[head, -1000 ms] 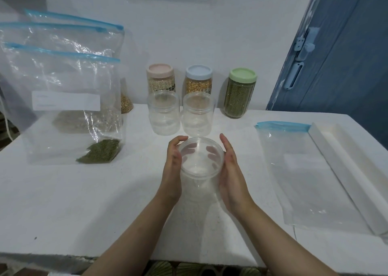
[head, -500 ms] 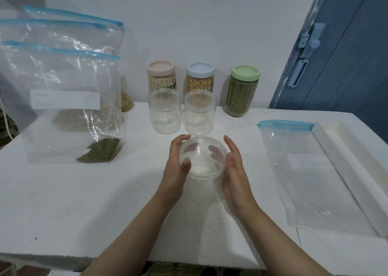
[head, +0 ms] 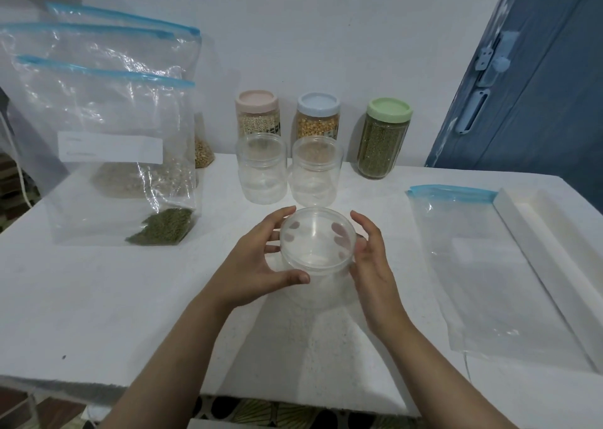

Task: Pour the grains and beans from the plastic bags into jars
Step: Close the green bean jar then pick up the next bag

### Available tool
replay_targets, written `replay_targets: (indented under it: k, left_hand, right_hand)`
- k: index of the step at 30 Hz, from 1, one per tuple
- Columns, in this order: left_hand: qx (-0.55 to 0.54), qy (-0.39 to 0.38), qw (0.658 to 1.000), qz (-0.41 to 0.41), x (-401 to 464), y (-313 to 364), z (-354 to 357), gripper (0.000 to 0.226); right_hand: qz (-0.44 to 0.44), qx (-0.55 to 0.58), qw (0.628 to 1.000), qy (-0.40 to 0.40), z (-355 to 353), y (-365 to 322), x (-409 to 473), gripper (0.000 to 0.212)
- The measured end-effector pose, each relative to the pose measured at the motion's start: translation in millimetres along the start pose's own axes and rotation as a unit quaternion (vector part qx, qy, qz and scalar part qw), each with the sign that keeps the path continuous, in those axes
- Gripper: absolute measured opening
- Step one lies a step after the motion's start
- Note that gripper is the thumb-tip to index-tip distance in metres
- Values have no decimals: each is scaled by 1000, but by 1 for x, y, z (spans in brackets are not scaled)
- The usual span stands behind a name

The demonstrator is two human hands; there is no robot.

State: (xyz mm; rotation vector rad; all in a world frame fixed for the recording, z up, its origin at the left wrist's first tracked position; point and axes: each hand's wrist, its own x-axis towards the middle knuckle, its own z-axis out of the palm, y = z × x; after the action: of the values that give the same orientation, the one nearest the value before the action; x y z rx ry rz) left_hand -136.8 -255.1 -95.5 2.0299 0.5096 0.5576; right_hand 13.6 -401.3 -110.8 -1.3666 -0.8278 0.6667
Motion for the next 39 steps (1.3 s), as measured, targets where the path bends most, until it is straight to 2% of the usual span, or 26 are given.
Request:
replay_targets:
  k: [1,4,5,7,10,11,14,18,20,22,27,28,31,32,39]
  left_hand:
    - [-8,2,1000,-5,-1,0,1,108]
    - [-32,8,999,-14,-4,-1,4,104]
    - [-44,10,999,-19,-4,-2,4,104]
    - [-69,10,997,-29,-5,-5,4,104]
    - [-98,1,994,-39,-5,-9,3,101]
    - [-103,0,994,-42,-6,-9,4,101]
    - [-101,3,994,-45,-7,-9,5,101]
    - [-68,16,997,-41,-6,-7,5,89]
    - [-78,13,996,-52,-6,-6,4,87]
    - [-106,10,992,-62,-6,-6,4,89]
    - [-149,14,986,-68,-6,-9,5,99]
    - [-153,16,986,-70,-6,-9,6,99]
    - [-162,6,984,-73,-4,-7,9,99]
    - [-162,-2,984,-73,-2,-6,10,99]
    - [-174,-34,982,-63,8,-5,9,93]
  right_hand:
    - [-3,-10,1000,3,-2,0,1,55]
    - [-11,-69,997,-25,-3,-5,3,80]
    - [-14,-82,996,-37,-3,-5,3,82]
    - [-23,-88,995,-49,-7,-5,6,74]
    - [-29,-76,996,-27,-18,-1,8,49]
    - [-31,-82,996,-31,-19,-1,8,51]
    - [-31,-145,986,-79,-17,-6,9,81]
    - [-31,-188,976,-104,-24,-4,16,87]
    - [-31,-189,974,-122,-30,-6,18,84]
    - [-34,-190,972,-132,-34,-8,19,73]
    - [-31,-158,982,-99,-30,-10,12,45]
    - [-25,-158,982,-104,-29,-9,11,48]
    - [-16,-204,971,-127,-30,-9,14,93]
    - [-16,-216,968,-130,-31,-9,17,102]
    - [-61,-186,972,-134,-38,-16,32,101]
